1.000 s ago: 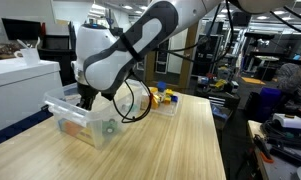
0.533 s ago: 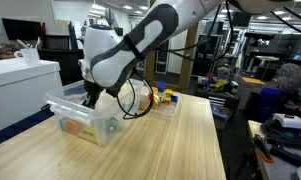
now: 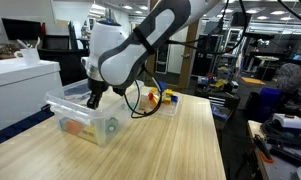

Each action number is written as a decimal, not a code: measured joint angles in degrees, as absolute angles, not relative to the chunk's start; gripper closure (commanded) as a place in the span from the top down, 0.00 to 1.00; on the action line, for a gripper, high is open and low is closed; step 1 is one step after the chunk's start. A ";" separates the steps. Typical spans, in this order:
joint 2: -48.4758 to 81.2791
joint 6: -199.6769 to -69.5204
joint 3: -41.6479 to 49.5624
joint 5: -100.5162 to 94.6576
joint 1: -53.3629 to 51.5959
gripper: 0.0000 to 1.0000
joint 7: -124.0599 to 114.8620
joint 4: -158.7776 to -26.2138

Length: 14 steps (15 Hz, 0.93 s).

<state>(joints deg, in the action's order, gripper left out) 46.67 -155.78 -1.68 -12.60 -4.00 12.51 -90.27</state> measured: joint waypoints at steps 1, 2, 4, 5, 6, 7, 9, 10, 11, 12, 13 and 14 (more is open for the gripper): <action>45.88 -155.91 -2.14 -12.60 -4.03 0.78 13.49 -91.63; 45.40 -156.07 -2.39 -12.61 -4.10 0.85 13.97 -92.43; 44.71 -156.91 -2.62 -12.63 -4.72 1.00 14.41 -93.28; 44.71 -157.09 -2.61 -12.63 -4.81 1.00 14.39 -93.20; 44.71 -157.14 -2.53 -12.63 -4.90 1.00 14.10 -92.88; 44.72 -157.14 -2.29 -12.62 -4.99 1.00 13.82 -92.24; 44.79 -156.97 -1.62 -12.61 -5.47 1.00 12.02 -90.97; 45.00 -155.46 -1.01 -12.59 -6.11 1.00 9.75 -89.79; 45.18 -154.09 -0.29 -12.59 -6.79 1.00 8.35 -88.96; 45.36 -152.56 0.29 -12.59 -7.40 1.00 6.90 -88.25; 45.82 -149.12 1.47 -12.59 -8.75 1.00 3.95 -86.61; 46.59 -145.93 2.03 -12.59 -9.77 1.00 1.62 -84.64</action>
<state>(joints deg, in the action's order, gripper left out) 46.59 -145.93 2.03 -12.59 -9.77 1.62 -84.64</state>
